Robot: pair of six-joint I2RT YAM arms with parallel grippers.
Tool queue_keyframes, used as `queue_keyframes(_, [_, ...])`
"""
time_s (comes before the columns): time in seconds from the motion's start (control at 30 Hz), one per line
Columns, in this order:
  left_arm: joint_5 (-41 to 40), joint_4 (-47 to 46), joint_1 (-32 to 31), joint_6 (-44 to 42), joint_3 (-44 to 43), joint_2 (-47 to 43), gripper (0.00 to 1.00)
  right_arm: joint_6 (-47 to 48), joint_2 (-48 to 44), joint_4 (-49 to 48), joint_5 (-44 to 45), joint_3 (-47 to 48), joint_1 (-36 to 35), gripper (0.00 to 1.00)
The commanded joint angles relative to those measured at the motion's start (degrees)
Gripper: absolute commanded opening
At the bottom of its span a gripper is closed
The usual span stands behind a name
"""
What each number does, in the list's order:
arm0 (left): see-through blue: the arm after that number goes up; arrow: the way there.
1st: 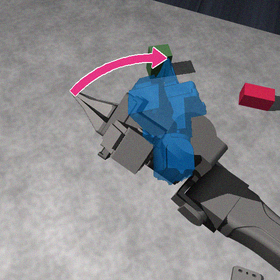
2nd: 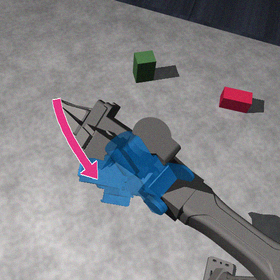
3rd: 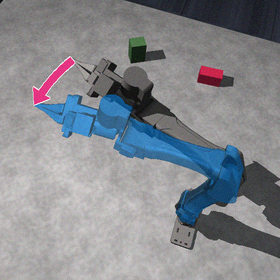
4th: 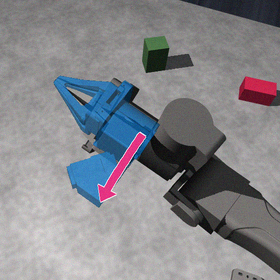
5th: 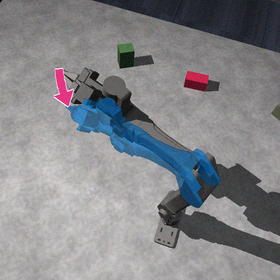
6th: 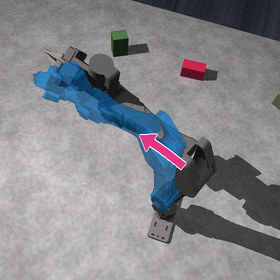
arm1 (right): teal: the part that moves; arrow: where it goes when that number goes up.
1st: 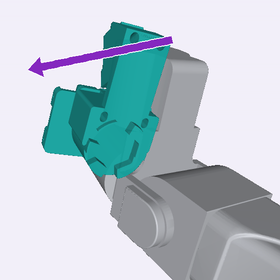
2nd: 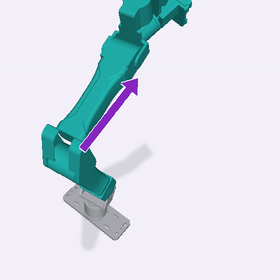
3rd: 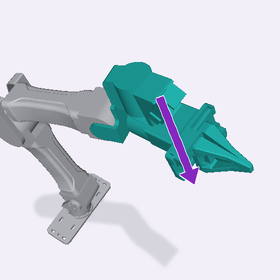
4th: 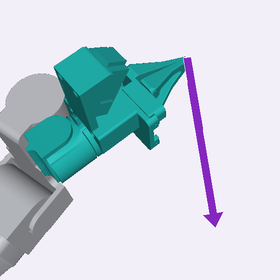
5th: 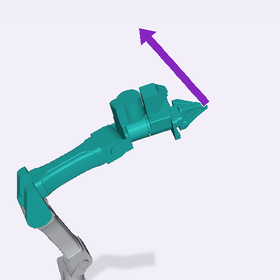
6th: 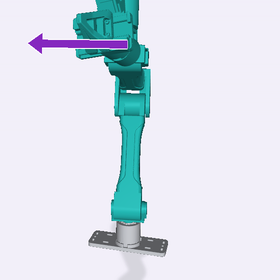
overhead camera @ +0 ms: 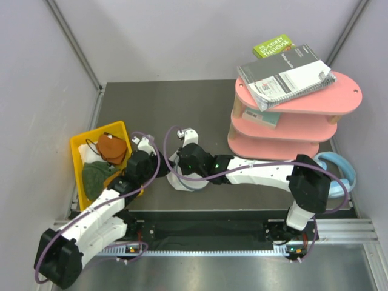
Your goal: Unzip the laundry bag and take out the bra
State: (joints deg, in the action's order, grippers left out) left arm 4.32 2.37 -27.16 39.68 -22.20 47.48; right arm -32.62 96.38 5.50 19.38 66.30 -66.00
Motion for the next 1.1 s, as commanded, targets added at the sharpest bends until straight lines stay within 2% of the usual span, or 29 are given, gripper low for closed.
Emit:
queue_keyframes(0.0, [2.9,-6.9,0.1,0.6,1.5,-1.0,0.02,-1.0,-3.3,-2.2,-0.7,-0.4,-0.5,0.06])
queue_keyframes(0.03, [2.7,-6.9,0.1,0.7,1.6,-1.1,0.00,-1.2,-3.3,-2.3,-1.1,-0.4,-0.5,0.08])
queue_keyframes(0.13, [2.1,-6.6,0.1,0.7,2.1,-1.5,0.00,-1.7,-3.3,-2.7,-1.4,-0.6,-0.5,0.11])
queue_keyframes(0.27, [1.5,-6.1,0.1,0.7,2.5,-2.6,0.00,-2.3,-2.8,-2.7,-2.2,-0.6,-0.6,0.21])
queue_keyframes(0.43, [0.8,-5.6,0.1,0.6,2.8,-3.1,0.00,-2.5,-1.5,-2.7,-3.7,-0.1,-0.7,0.26])
queue_keyframes(0.67, [0.2,-5.2,0.2,0.1,2.3,-3.1,0.00,-2.5,-0.1,-2.2,-3.8,0.5,-1.5,0.38])
queue_keyframes(1.07, [0.3,-4.6,0.3,0.3,1.9,-4.2,0.00,-2.4,3.2,0.7,-0.7,2.3,-2.2,0.41])
